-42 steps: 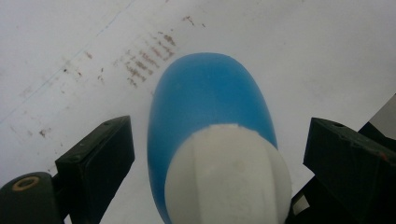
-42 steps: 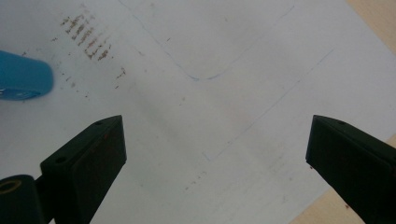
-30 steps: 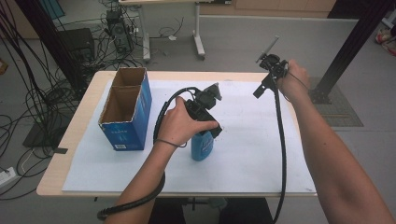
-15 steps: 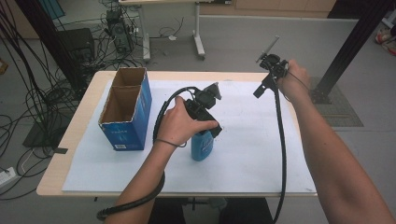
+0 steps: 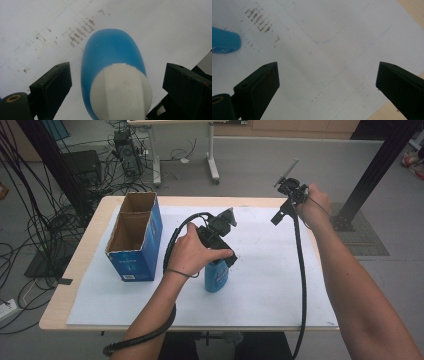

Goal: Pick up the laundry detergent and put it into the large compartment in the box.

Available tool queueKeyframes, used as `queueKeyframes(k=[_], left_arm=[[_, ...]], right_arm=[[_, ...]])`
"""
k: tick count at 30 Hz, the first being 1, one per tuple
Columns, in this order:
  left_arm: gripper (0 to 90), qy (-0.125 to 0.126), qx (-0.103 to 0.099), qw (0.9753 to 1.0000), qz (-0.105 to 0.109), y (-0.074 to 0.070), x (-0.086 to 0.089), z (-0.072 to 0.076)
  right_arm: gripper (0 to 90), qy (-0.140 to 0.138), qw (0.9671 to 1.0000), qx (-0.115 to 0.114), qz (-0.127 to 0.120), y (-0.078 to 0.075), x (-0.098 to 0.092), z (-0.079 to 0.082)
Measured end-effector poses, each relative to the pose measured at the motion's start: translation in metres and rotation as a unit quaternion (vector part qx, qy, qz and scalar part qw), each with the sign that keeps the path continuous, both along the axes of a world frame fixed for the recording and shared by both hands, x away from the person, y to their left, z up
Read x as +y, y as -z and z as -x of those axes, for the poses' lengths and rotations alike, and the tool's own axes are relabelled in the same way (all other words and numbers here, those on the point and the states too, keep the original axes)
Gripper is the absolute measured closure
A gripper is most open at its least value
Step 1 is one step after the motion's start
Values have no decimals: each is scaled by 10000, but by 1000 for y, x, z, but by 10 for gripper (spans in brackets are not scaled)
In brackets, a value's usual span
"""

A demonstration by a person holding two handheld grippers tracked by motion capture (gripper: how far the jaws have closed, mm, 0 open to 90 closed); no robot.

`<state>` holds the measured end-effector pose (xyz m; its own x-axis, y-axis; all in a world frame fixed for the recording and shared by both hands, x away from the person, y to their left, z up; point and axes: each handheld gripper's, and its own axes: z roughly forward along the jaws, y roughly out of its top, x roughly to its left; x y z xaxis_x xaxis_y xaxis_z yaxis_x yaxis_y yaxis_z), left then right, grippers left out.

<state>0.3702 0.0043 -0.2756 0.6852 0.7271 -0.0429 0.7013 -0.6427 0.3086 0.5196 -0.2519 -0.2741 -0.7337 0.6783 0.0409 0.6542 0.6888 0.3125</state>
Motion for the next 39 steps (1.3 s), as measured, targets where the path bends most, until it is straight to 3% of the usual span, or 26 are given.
queueKeyframes(k=[39], left_arm=[[86, 5, 5, 10000, 43, -1, 1, 1]], right_arm=[[46, 1, 10000, -3, 43, -2, 2, 1]])
